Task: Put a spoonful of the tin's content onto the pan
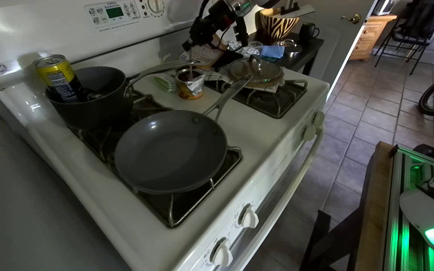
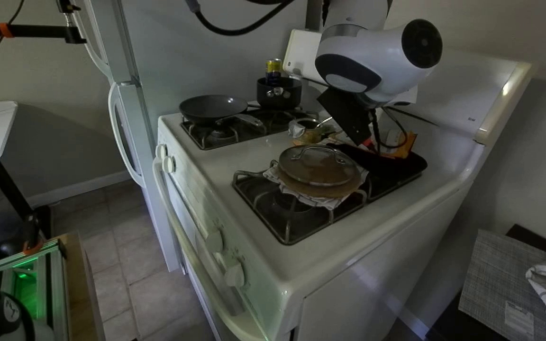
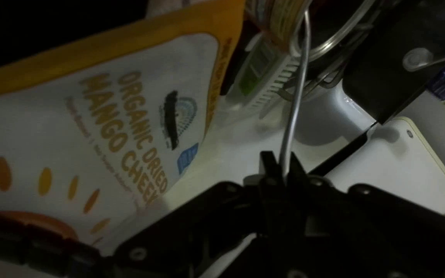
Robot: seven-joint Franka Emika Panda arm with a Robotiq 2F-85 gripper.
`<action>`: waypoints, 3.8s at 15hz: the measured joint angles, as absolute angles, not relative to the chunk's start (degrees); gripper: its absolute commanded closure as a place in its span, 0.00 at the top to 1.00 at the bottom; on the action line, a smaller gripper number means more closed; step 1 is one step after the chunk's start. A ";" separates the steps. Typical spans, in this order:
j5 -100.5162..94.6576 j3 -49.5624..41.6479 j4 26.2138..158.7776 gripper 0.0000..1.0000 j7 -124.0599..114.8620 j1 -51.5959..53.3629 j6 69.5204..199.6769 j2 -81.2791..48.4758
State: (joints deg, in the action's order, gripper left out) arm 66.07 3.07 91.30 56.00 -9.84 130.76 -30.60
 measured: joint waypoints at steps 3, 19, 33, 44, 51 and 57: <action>68.16 3.06 90.87 0.02 55.62 -10.13 129.82 -30.69; 70.33 1.97 89.85 0.02 53.99 -11.69 121.24 -31.75; 72.36 0.64 88.02 0.02 54.70 -13.87 114.36 -32.42; 76.23 0.41 85.29 0.02 55.07 -14.15 107.54 -31.02; 76.23 0.45 84.59 0.02 54.60 -11.80 105.37 -27.51; 76.23 1.30 84.25 0.02 54.20 -9.10 104.58 -26.29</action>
State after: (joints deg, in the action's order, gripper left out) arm 76.23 1.30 84.25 54.20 -9.10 104.58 -26.29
